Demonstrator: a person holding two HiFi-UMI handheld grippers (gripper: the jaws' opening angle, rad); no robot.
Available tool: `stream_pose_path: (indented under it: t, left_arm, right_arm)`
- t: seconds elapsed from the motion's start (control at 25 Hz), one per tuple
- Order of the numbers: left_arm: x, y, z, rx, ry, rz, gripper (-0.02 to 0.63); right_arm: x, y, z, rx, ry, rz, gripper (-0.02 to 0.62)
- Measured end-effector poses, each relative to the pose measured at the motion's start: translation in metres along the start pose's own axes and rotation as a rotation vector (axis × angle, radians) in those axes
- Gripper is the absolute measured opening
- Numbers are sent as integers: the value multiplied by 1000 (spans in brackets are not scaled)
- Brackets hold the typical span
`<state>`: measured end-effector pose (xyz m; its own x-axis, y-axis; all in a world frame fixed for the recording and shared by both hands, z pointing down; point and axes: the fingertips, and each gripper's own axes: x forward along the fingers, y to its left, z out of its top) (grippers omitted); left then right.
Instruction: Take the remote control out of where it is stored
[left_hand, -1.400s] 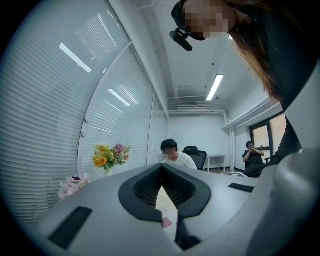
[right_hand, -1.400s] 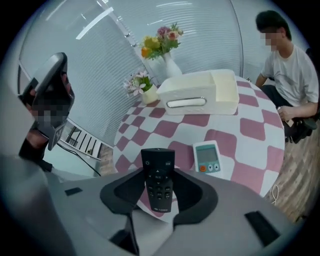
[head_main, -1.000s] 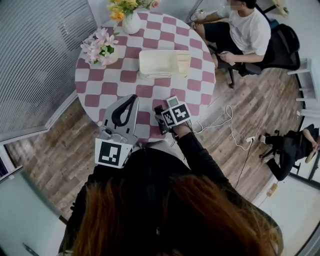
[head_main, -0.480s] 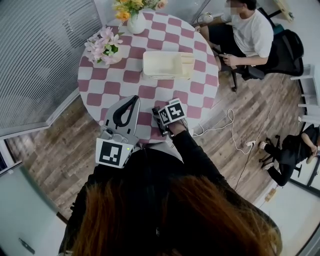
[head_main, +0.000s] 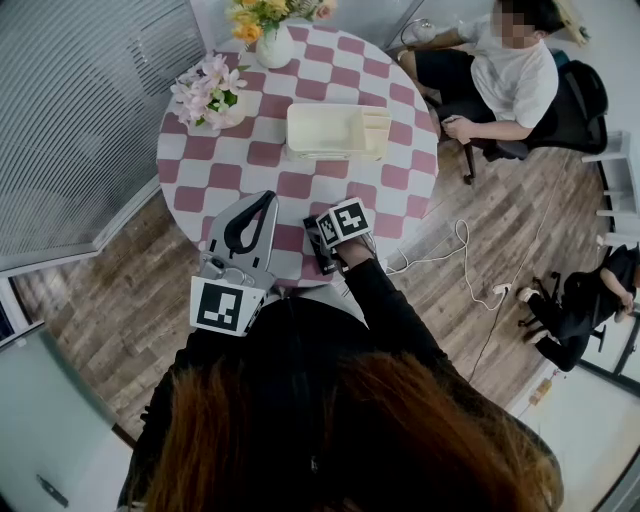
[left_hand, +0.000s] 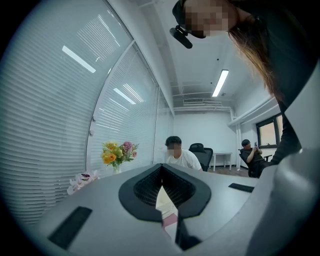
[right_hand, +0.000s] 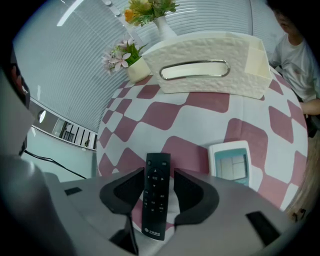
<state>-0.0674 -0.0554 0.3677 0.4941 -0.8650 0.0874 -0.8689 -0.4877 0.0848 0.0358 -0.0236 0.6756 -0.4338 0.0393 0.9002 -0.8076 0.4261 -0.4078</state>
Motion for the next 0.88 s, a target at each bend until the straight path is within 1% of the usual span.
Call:
stream_pose_path:
  t: [0.12,0.24,0.28,0.4,0.48,0.6,0.68,0.8,0.88]
  left_arm:
    - [1,0,1,1,-2,-1,9]
    - [2,-1,0,2,0,-8,9]
    - [2,-1,0,1,0,-11,9]
    - [3,-2,2,1,-15,-17,9]
    - [3,-3,4,7,-19,-23,9]
    - [6,-4,4,9,-16,-28,9]
    - [7,-5,3,6,-16,-29,9]
    - [7,-4,2,5,-12,-27,9]
    - [8,-3,2,7,-10,-26,9]
  right_arm:
    - [-12,-3,11,3,-57,0,190]
    - [-29,-3,26,5,-157,4,184]
    - [-35,-2,32,4,-199,8,162]
    - [-52,5,46,7,-322,45,44]
    - [-60,8,51,4,-380,60,21]
    - [-67,9,54,-25,-439,65,15]
    - [-74,12,58,-43,-498,70,15]
    - [-90,17,66,-98,-628,60,15]
    - [-102,25,71,-126,-724,87,15]
